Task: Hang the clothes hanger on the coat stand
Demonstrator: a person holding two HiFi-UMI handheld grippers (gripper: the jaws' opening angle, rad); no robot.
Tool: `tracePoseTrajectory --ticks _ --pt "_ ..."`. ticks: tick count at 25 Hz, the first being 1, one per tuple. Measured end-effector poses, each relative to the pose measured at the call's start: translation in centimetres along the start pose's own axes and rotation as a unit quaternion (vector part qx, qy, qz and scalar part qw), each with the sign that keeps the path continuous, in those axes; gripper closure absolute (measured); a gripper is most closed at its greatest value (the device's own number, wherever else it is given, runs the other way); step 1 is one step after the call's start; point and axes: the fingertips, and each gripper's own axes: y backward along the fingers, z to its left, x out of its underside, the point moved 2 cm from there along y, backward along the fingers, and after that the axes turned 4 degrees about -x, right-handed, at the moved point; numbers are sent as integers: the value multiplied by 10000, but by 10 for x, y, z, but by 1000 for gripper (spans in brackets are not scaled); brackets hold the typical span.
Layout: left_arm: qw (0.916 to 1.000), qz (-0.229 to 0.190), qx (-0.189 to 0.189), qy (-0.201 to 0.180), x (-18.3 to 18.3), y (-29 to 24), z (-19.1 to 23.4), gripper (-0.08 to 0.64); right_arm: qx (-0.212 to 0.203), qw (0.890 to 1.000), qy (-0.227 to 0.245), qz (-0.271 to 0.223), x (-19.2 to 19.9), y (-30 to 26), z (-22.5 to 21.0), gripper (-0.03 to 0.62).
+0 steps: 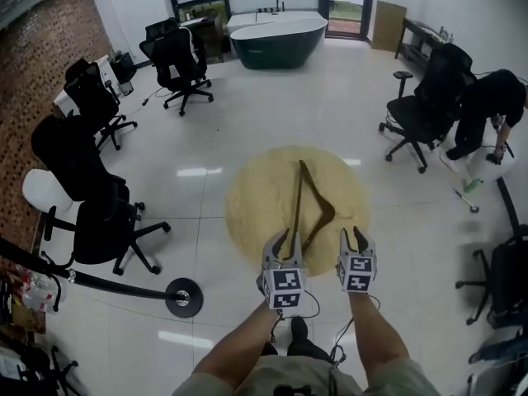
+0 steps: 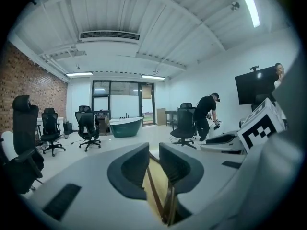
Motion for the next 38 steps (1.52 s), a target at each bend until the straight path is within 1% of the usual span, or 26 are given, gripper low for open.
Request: tracePoseTrajectory --ticks 2,4,6,8,11,14,15,17,18,20,22,23,24,27,30,34,38 --pt "9999 133 44 -88 9 -49 -20 480 165 9992 -260 238 25 -42 -46 495" --pt "9994 278 91 -182 24 -90 -34 480 336 9963 -673 415 51 -78 -84 495" --pt "9987 425 103 -261 39 -135 -43 480 469 9905 -1167 553 72 -122 -117 495" --pt "9980 533 96 -321 50 -180 -52 480 547 9822 -1649 716 89 -168 -146 495" --pt "9973 635 79 -367 59 -235 -68 480 610 9637 -2424 939 117 -227 -185 495" --pt "9966 699 45 -425 66 -274 -79 480 690 9391 -3202 1036 143 -268 -212 495" --pt "9965 700 33 -446 67 -283 -80 480 737 9306 -3429 1047 148 -278 -218 470" --pt "9964 702 0 -473 66 -301 -80 480 821 9162 -3784 1033 151 -295 -228 472" --pt "9963 715 -22 -476 66 -309 -80 480 849 9110 -3904 1024 151 -303 -233 471" --pt "9959 766 -58 -469 66 -325 -84 480 877 9037 -4060 1040 152 -317 -244 471" --pt "9955 828 -68 -460 69 -340 -90 480 909 8987 -4150 1088 156 -329 -254 472" --pt "9953 857 -69 -452 71 -346 -90 480 933 8969 -4176 1114 157 -335 -256 490" --pt "9951 883 -75 -442 73 -351 -90 480 954 8958 -4190 1137 158 -339 -256 526" --pt "9946 952 -126 -402 79 -362 -89 480 951 8927 -4253 1144 160 -349 -259 540" --pt "9949 929 -174 -341 80 -367 -85 480 923 8882 -4395 973 156 -354 -260 553" --pt "9952 889 -263 -297 76 -360 -66 480 839 8911 -4437 442 123 -351 -249 566" --pt "9954 829 -393 -274 57 -338 -57 480 641 8991 -4327 -179 66 -324 -243 584"
